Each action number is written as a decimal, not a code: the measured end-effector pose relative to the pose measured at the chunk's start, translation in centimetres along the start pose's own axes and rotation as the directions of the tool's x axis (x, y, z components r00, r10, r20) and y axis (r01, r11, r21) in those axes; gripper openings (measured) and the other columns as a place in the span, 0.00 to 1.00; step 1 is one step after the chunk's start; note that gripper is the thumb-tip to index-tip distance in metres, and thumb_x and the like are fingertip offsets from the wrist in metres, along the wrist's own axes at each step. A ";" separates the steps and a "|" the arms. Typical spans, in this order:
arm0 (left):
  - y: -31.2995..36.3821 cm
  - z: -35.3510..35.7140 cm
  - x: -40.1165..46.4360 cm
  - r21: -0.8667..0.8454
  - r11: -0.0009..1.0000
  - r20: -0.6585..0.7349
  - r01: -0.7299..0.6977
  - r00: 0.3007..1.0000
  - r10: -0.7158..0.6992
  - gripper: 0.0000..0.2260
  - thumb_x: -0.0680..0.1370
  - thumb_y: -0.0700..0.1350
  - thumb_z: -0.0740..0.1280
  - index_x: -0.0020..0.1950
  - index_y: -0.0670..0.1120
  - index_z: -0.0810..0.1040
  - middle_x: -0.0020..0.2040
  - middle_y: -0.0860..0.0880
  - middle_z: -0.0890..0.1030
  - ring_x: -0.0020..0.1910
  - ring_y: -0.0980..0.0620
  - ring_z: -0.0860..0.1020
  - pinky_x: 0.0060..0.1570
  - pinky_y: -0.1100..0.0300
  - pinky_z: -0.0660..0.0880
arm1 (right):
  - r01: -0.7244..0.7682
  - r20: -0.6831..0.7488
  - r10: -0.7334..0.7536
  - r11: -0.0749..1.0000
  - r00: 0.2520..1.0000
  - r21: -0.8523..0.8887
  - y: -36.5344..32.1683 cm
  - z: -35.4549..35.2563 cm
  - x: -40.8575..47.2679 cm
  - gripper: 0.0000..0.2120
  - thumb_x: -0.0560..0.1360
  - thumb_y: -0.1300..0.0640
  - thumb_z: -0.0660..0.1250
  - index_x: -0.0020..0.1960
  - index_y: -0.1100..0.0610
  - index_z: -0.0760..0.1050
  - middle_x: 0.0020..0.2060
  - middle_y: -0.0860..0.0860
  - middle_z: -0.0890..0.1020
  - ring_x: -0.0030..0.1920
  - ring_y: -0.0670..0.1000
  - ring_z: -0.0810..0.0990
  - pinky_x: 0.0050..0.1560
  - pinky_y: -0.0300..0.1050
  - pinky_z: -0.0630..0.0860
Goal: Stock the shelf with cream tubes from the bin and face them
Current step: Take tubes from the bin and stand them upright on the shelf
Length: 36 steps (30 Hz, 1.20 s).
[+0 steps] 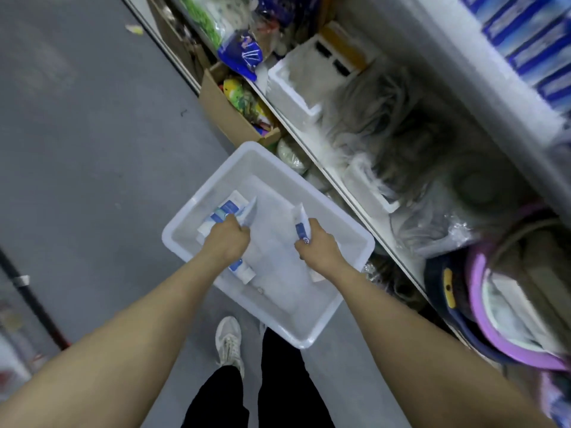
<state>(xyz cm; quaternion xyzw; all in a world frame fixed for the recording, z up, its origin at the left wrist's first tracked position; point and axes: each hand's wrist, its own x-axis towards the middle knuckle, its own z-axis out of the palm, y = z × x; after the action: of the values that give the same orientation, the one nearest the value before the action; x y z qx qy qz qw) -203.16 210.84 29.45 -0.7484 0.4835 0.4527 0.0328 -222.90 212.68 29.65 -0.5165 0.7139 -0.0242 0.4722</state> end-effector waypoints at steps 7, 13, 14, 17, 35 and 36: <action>2.6 -5.7 -8.4 -0.123 0.966 -0.078 -0.227 0.973 0.219 0.16 0.78 0.54 0.60 0.50 0.41 0.76 0.47 0.42 0.82 0.48 0.41 0.80 0.50 0.51 0.75 | -0.010 -0.171 0.031 0.993 0.985 0.122 -3.6 -5.9 -9.7 0.29 0.75 0.30 0.51 0.62 0.52 0.68 0.48 0.54 0.79 0.52 0.57 0.78 0.52 0.50 0.74; 7.8 -9.3 -15.9 -0.062 0.880 -0.021 -0.472 0.882 0.471 0.12 0.74 0.53 0.60 0.52 0.48 0.74 0.46 0.44 0.78 0.42 0.44 0.75 0.40 0.54 0.70 | 0.052 -0.406 0.013 0.987 0.914 0.150 -5.1 -11.6 -17.8 0.26 0.77 0.37 0.59 0.62 0.58 0.66 0.56 0.53 0.76 0.54 0.54 0.74 0.47 0.44 0.65; 8.9 -9.7 -16.9 -0.073 0.874 -0.018 -0.480 0.877 0.480 0.11 0.73 0.52 0.60 0.48 0.46 0.73 0.43 0.43 0.78 0.40 0.44 0.74 0.39 0.53 0.70 | 0.068 -0.445 0.004 0.987 0.895 0.147 -5.2 -12.5 -19.2 0.25 0.76 0.38 0.63 0.60 0.58 0.66 0.55 0.53 0.77 0.53 0.54 0.75 0.46 0.44 0.65; 12.4 -10.5 -20.6 -0.084 0.832 -0.014 -0.548 0.836 0.549 0.11 0.76 0.50 0.59 0.49 0.44 0.74 0.39 0.46 0.78 0.41 0.44 0.75 0.37 0.56 0.67 | 0.128 -0.550 -0.043 0.985 0.834 0.117 -5.3 -15.4 -23.2 0.26 0.71 0.42 0.72 0.57 0.56 0.65 0.49 0.49 0.77 0.50 0.52 0.75 0.45 0.44 0.67; 33.1 -9.0 -43.1 0.025 0.162 -0.135 -0.986 0.157 0.978 0.15 0.77 0.56 0.65 0.59 0.49 0.75 0.53 0.51 0.80 0.49 0.49 0.78 0.48 0.52 0.75 | 0.144 -0.939 -0.175 0.980 0.295 -0.137 -2.5 -36.2 -49.3 0.15 0.80 0.48 0.59 0.62 0.56 0.68 0.54 0.52 0.80 0.49 0.53 0.77 0.45 0.45 0.68; 34.3 -8.7 -44.6 0.029 0.118 -0.155 -0.993 0.112 0.982 0.15 0.77 0.56 0.65 0.59 0.50 0.75 0.53 0.50 0.80 0.49 0.49 0.78 0.48 0.52 0.75 | 0.153 -0.947 -0.181 0.978 0.265 -0.144 -2.2 -37.3 -50.9 0.14 0.80 0.48 0.59 0.60 0.56 0.69 0.52 0.51 0.80 0.48 0.53 0.77 0.45 0.46 0.69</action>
<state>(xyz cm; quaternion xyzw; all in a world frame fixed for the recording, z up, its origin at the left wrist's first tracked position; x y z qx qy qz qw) -228.89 219.41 79.55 -0.2689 0.8399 0.3279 -0.3388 -246.39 233.50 84.46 -0.4767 0.7958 -0.3686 -0.0592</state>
